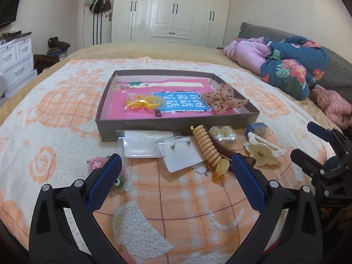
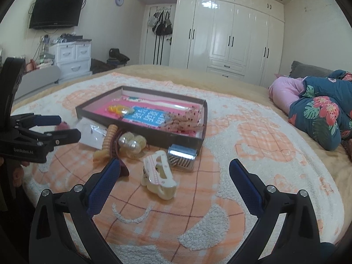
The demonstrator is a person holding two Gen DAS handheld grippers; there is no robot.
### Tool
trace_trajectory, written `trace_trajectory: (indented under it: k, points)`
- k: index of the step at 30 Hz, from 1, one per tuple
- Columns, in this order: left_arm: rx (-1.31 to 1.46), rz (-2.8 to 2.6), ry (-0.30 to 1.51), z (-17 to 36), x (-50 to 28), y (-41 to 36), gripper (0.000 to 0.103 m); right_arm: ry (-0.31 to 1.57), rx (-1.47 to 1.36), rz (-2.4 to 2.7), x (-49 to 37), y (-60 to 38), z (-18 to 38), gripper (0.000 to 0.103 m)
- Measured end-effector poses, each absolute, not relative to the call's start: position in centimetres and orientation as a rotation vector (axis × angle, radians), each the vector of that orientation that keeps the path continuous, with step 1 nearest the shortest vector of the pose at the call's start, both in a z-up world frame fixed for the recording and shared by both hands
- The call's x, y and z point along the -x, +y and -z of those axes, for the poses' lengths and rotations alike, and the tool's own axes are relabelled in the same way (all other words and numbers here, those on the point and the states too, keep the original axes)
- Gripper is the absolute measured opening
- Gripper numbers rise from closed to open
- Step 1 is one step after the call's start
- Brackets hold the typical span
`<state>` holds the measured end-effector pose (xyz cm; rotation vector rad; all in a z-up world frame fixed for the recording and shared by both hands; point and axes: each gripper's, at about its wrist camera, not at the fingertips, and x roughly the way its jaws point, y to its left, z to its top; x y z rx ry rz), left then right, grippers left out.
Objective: Organize jewelry
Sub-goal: 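Grasp the white claw clip with the right gripper while the left grasps the earring bag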
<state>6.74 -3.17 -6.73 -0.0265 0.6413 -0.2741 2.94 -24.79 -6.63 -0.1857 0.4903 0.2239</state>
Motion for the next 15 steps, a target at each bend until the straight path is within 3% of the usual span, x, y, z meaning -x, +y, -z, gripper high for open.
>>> trace_trajectory:
  k: [6, 15]
  points:
    - [0.062, 0.291, 0.684, 7.5, -7.5, -2.9, 0.090, 0.532, 0.195, -0.241, -4.1, -24.4, 7.7, 0.096]
    - [0.093, 0.307, 0.737, 8.4, -8.9, -3.2, 0.069, 0.572, 0.189, -0.232, -5.6, -24.3, 8.7, 0.096]
